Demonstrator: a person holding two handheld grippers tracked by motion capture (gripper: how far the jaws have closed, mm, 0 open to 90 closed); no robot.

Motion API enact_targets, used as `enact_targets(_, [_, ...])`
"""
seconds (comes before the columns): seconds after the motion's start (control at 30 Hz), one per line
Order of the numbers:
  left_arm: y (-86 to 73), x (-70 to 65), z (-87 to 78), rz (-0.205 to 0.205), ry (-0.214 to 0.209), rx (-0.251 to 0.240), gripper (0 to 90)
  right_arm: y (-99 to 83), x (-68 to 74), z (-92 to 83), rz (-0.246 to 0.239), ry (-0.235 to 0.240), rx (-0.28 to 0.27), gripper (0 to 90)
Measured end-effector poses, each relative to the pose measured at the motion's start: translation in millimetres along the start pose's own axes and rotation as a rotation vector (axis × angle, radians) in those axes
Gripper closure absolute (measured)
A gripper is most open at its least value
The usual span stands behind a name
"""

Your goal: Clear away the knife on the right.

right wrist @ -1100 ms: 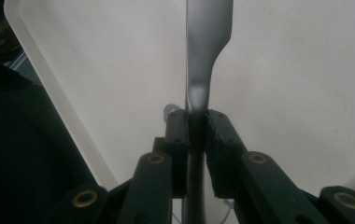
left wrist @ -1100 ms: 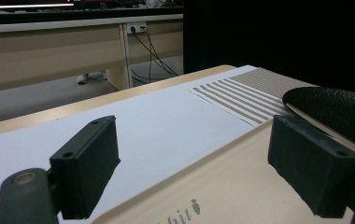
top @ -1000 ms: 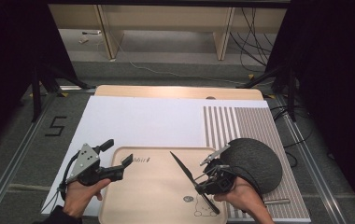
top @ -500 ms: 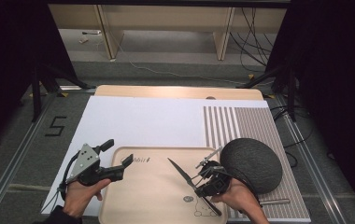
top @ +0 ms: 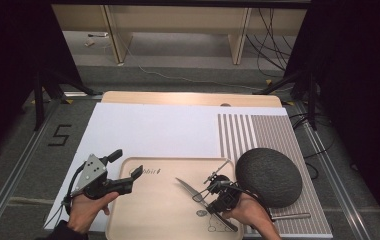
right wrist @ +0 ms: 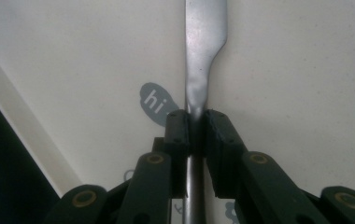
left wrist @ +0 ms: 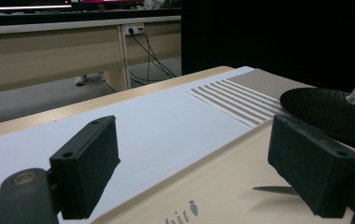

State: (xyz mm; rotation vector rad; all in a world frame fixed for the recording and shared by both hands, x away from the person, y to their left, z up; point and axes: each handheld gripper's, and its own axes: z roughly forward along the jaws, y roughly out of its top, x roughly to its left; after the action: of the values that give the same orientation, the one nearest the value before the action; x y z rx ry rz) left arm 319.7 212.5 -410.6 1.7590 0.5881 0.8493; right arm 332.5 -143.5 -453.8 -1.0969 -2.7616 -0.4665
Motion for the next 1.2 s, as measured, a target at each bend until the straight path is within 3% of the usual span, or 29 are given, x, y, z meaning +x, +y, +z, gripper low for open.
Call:
enact_targets(0.2, [-0.1,0.1,0.4,0.003,-0.001,0.001,16.0,0.2,0.9,2.7,0.005,-0.005,0.012,79.1])
enact_targets(0.27, [-0.1,-0.1,0.5,0.003,-0.001,0.001,16.0,0.1,1.1,2.3,0.003,-0.002,0.012,76.7])
enact_targets(0.3, [-0.1,-0.3,0.5,0.002,-0.001,0.001,16.0,-0.1,2.6,0.6,-0.002,-0.001,-0.003,68.9])
enact_targets(0.33, [-0.1,-0.4,0.5,0.001,-0.002,0.001,16.0,-0.1,2.6,0.6,-0.002,-0.001,-0.003,68.9])
enact_targets(0.4, [0.0,-0.2,0.3,0.001,-0.002,0.000,16.0,0.6,6.2,-2.1,-0.024,0.003,-0.037,64.5])
enact_targets(0.47, [-0.1,-0.3,0.4,0.000,-0.001,-0.001,16.0,3.4,15.8,-5.1,-0.072,0.012,-0.119,59.2])
enact_targets(0.53, [-0.2,-0.2,0.5,0.002,-0.002,0.000,16.0,4.5,18.7,-5.3,-0.080,0.024,-0.137,59.2])
enact_targets(0.63, [-0.2,-0.3,0.5,0.001,-0.002,0.000,16.0,7.6,26.6,-0.5,-0.124,0.026,-0.163,63.6])
enact_targets(0.77, [0.2,-0.9,0.2,0.000,0.000,-0.001,16.0,10.8,30.0,5.6,-0.150,0.015,-0.163,74.2])
enact_targets(1.03, [0.2,-1.0,0.7,0.002,-0.003,0.001,16.0,13.1,31.7,13.5,-0.194,-0.068,-0.120,88.6])
enact_targets(1.2, [0.1,-0.9,0.7,0.002,-0.003,0.002,16.0,14.1,33.6,17.8,-0.219,-0.118,-0.081,90.0])
